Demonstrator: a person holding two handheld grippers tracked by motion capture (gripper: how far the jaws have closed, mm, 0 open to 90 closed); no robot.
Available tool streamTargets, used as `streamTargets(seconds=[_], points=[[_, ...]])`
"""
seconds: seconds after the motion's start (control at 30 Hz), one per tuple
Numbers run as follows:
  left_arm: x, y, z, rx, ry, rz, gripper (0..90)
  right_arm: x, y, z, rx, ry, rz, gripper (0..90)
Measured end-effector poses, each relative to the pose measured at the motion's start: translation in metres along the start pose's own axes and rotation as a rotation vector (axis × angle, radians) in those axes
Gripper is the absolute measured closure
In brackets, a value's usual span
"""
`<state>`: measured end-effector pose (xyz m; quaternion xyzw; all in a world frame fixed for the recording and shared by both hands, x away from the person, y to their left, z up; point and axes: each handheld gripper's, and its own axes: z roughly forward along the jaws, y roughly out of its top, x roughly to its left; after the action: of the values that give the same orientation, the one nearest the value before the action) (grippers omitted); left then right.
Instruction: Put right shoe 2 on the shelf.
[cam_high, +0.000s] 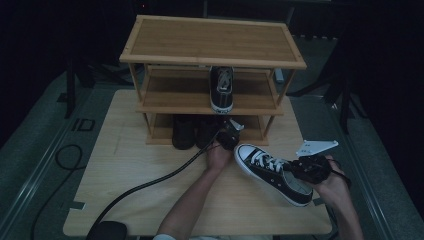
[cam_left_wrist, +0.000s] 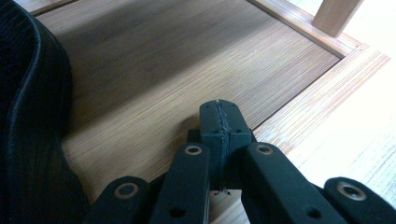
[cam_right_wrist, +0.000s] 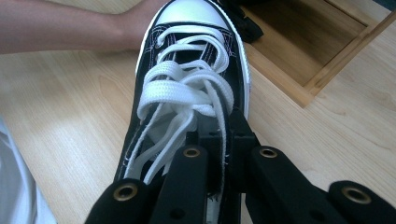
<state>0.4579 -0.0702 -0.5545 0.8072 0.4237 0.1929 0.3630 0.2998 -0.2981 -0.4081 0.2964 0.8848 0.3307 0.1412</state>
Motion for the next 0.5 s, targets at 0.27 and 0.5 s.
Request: streamTargets(seconds=[0.27,0.5], points=[[0.0,0.0,0.0,0.003,0.0,0.001,90.0,0.001,0.005,-0.003,-0.012,0.023,-0.017,88.2],[0.0,0.0,0.0,0.002,0.0,-0.002,90.0,0.002,0.013,-0.006,-0.029,0.049,-0.03,88.2]])
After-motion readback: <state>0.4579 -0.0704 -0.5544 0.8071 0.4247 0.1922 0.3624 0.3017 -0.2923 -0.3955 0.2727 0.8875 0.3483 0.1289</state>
